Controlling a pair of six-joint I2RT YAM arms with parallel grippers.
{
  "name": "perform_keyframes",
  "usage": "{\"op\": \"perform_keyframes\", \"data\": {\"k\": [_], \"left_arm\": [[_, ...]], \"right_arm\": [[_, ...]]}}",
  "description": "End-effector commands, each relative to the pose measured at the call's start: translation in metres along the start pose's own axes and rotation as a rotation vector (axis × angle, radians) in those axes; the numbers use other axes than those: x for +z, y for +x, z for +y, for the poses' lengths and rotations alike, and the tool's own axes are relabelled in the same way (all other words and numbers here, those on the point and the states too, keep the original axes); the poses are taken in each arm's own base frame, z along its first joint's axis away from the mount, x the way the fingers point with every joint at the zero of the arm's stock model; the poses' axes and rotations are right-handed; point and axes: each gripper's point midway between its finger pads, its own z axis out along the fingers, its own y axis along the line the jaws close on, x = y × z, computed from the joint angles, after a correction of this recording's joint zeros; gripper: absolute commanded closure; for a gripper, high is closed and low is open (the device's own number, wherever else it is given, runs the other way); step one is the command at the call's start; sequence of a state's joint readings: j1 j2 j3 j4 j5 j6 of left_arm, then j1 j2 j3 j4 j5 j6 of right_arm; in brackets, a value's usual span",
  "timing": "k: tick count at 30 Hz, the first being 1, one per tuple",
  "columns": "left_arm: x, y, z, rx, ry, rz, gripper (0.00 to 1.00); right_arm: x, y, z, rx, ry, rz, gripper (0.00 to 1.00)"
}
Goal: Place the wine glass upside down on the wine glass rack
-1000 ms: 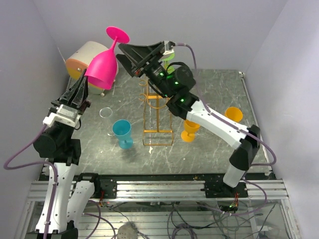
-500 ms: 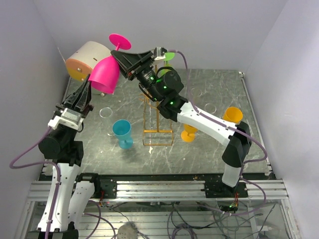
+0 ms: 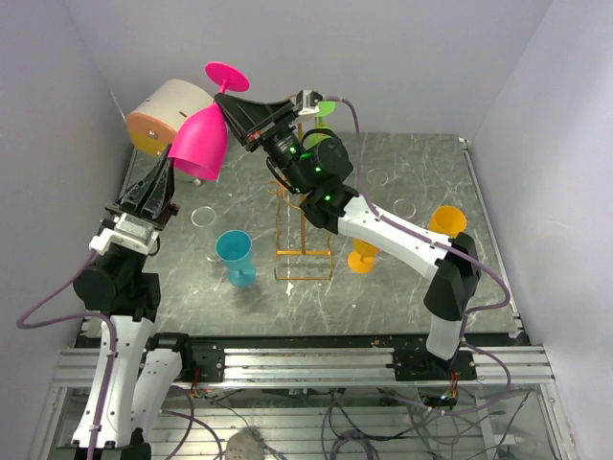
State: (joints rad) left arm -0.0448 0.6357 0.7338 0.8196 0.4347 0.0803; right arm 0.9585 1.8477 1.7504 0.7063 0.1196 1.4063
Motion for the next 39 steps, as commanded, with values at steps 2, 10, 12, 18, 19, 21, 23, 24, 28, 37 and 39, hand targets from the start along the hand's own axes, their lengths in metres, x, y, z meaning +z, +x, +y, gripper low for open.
{"op": "perform_keyframes", "data": {"k": [2, 10, 12, 18, 19, 21, 23, 24, 28, 37, 39], "left_arm": [[0.003, -0.005, -0.009, -0.079, 0.043, 0.006, 0.93], [0.002, 0.011, -0.015, -0.286, 0.055, 0.265, 0.52], [0.002, -0.002, -0.020, -0.320, 0.093, 0.304, 0.47], [-0.015, -0.019, -0.044, -0.384, 0.245, 0.495, 0.33], [-0.017, -0.021, -0.048, -0.392, 0.278, 0.529, 0.33], [-0.022, -0.015, -0.050, -0.415, 0.306, 0.635, 0.32], [-0.022, -0.015, -0.045, -0.411, 0.305, 0.708, 0.30], [-0.022, -0.010, -0.043, -0.415, 0.301, 0.747, 0.29], [-0.024, 0.018, -0.035, -0.452, 0.256, 0.898, 0.25], [-0.055, 0.131, -0.020, -0.465, 0.147, 1.335, 0.29], [-0.060, 0.150, -0.022, -0.478, 0.144, 1.386, 0.30]], "right_arm": [[0.002, 0.009, 0.029, 0.001, -0.091, 0.040, 1.00], [0.005, -0.016, 0.046, -0.196, -0.040, -0.060, 1.00], [0.008, -0.023, 0.047, -0.286, -0.008, -0.083, 1.00], [0.007, -0.042, 0.055, -0.441, 0.035, -0.148, 1.00], [0.006, -0.045, 0.056, -0.477, 0.041, -0.156, 1.00], [0.004, -0.053, 0.062, -0.549, 0.053, -0.180, 1.00], [-0.001, -0.064, 0.067, -0.631, 0.074, -0.212, 1.00], [-0.003, -0.070, 0.071, -0.679, 0.082, -0.229, 1.00], [-0.019, -0.090, 0.089, -0.881, 0.128, -0.252, 1.00], [-0.092, -0.177, 0.118, -1.381, 0.373, -0.380, 1.00], [-0.110, -0.204, 0.120, -1.449, 0.440, -0.397, 1.00]]}}
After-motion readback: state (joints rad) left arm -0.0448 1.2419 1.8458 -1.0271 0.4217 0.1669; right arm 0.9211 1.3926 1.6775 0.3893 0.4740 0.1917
